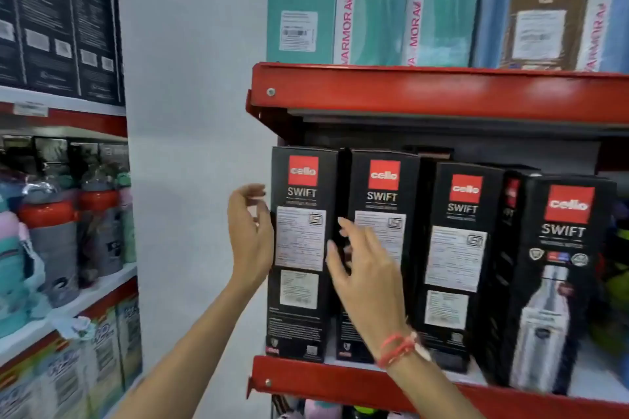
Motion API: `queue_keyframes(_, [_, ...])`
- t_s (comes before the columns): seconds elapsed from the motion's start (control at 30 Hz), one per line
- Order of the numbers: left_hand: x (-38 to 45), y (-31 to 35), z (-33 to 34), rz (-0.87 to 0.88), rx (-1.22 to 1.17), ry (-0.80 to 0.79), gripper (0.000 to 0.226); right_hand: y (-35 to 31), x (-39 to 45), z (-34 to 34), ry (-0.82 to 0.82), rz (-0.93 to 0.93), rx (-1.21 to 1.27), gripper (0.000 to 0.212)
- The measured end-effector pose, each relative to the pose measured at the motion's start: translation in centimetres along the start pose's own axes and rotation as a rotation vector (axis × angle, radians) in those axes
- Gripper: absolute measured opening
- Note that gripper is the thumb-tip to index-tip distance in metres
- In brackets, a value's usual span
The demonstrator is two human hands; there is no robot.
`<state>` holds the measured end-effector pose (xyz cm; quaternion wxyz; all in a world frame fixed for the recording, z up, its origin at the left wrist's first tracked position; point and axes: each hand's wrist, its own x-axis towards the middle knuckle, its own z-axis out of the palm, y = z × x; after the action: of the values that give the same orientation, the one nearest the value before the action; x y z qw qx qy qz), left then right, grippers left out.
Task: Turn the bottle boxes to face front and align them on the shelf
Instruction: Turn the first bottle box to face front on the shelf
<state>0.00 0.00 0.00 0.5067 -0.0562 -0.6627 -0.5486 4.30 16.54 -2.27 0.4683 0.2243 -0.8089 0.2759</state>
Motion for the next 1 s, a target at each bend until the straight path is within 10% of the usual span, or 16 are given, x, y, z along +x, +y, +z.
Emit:
queue_keyframes(0.27, [-0.8,-2.1,-1.5,-0.435,-0.224,-0.675,0.042,-6.3,-2.2,5.5,-0.182,0.368,-0.173,0.117])
queue_keyframes(0.7, [2.8,-2.7,-12.0,-0.383,-0.150,-0.574,0.047,-11.4,0.0,7.5,-0.267,0.326,0.195,0.137])
queue_keyframes(1.0, [0.9,-1.2,-13.3,-0.216,-0.187,-0.676,0.088,-6.3,2.2,3.2,-0.635,0.262,0.587,0.121])
